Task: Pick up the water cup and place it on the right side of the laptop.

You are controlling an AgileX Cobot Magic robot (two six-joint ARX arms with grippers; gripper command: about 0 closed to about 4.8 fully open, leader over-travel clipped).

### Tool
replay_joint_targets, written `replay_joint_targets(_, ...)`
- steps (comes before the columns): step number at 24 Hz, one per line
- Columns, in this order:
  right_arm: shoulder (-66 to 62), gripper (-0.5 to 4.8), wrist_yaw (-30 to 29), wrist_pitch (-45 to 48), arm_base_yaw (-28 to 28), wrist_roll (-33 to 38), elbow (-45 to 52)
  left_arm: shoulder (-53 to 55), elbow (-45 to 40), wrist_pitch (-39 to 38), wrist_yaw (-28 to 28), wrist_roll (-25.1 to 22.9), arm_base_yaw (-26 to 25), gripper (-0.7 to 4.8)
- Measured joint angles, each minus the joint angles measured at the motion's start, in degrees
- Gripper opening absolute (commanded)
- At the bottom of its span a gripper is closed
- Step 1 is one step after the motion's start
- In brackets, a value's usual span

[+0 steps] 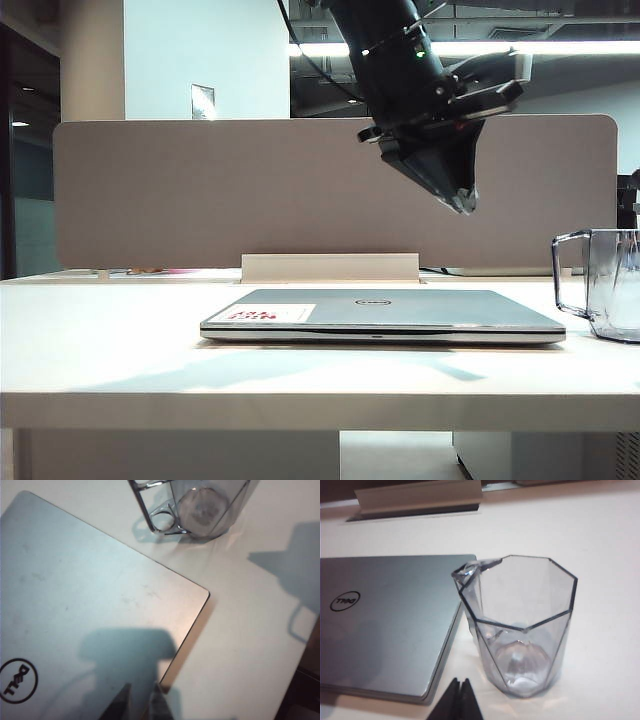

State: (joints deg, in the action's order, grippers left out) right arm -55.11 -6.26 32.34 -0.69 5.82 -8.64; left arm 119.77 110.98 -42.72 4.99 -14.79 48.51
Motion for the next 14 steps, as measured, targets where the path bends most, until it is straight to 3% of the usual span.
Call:
replay_joint_targets(6, -9.75, -0.08, -0.15, 1.66, -0.02, 0.00, -4.92, -2.19, 0.00, -1.20, -0.02, 0.00, -0.39, 0.45)
replay_joint_targets(14, -13.77, -0.08, 0.02, 4.42, 0.00, 0.00, -6.19, -4.63, 0.00, -2.12, 0.00, 0.00, -0.90, 0.45)
